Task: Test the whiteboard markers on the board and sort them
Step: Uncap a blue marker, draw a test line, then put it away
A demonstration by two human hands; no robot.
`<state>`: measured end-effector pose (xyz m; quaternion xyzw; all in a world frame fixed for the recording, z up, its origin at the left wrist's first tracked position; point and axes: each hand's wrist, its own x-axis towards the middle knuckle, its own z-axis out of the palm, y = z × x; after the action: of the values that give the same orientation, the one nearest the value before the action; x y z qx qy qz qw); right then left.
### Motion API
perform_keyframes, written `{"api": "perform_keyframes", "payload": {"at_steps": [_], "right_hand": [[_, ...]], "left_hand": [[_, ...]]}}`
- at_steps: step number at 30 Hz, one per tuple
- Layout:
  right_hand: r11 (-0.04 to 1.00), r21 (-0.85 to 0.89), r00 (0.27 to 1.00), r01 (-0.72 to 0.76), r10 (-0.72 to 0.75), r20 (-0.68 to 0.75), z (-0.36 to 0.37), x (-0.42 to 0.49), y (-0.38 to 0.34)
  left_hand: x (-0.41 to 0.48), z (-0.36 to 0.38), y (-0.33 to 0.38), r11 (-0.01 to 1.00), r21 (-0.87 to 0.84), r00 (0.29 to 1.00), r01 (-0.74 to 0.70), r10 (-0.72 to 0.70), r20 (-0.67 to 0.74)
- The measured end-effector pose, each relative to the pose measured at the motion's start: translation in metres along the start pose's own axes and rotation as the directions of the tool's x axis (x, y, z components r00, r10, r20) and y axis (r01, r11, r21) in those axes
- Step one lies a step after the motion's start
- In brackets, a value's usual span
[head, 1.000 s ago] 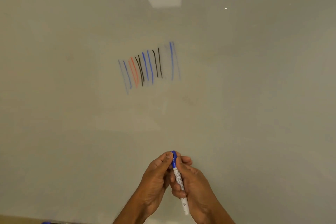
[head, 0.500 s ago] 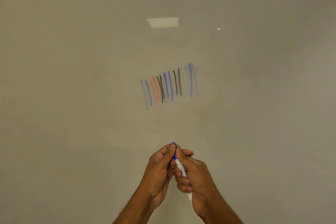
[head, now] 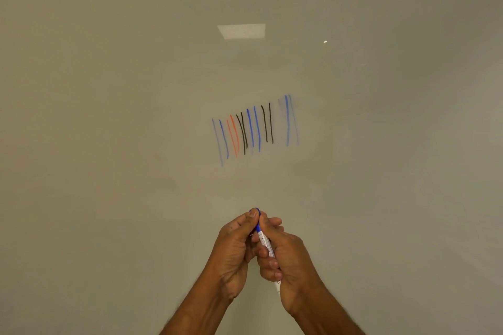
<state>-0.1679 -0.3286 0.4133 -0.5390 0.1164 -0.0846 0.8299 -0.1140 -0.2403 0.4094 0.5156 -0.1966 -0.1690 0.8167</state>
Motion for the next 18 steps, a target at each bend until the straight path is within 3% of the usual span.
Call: {"api": "perform_keyframes", "payload": {"at_steps": [5, 8, 10, 15, 18], "right_hand": [[0.997, -0.076, 0.994, -0.002, -0.007, -0.114, -0.017, -0.008, 0.013], [0.943, -0.331, 0.999, -0.044, 0.044, -0.009, -0.026, -0.011, 0.008], [0.916, -0.401, 0.997, -0.030, 0.057, 0.055, -0.026, -0.006, 0.004], [0.978, -0.209, 0.969, -0.009, 0.060, 0.238, -0.014, 0.011, -0.006], [0.967, -0.180, 0.964, 0.179, -0.137, 0.227, -0.002, 0.017, -0.009]], "left_hand": [[0.015, 0.004, 0.018, 0.989, -0.128, 0.981, -0.072, 0.048, -0.186], [0.018, -0.007, 0.026, 0.984, 0.006, 0.952, -0.178, 0.174, -0.253], [0.016, -0.012, 0.024, 0.965, 0.119, 0.922, -0.235, 0.260, -0.287], [0.027, -0.034, 0.023, 0.827, 0.385, 0.771, -0.410, 0.540, -0.339], [0.041, -0.055, 0.032, 0.720, 0.506, 0.695, -0.474, 0.659, -0.287]]}}
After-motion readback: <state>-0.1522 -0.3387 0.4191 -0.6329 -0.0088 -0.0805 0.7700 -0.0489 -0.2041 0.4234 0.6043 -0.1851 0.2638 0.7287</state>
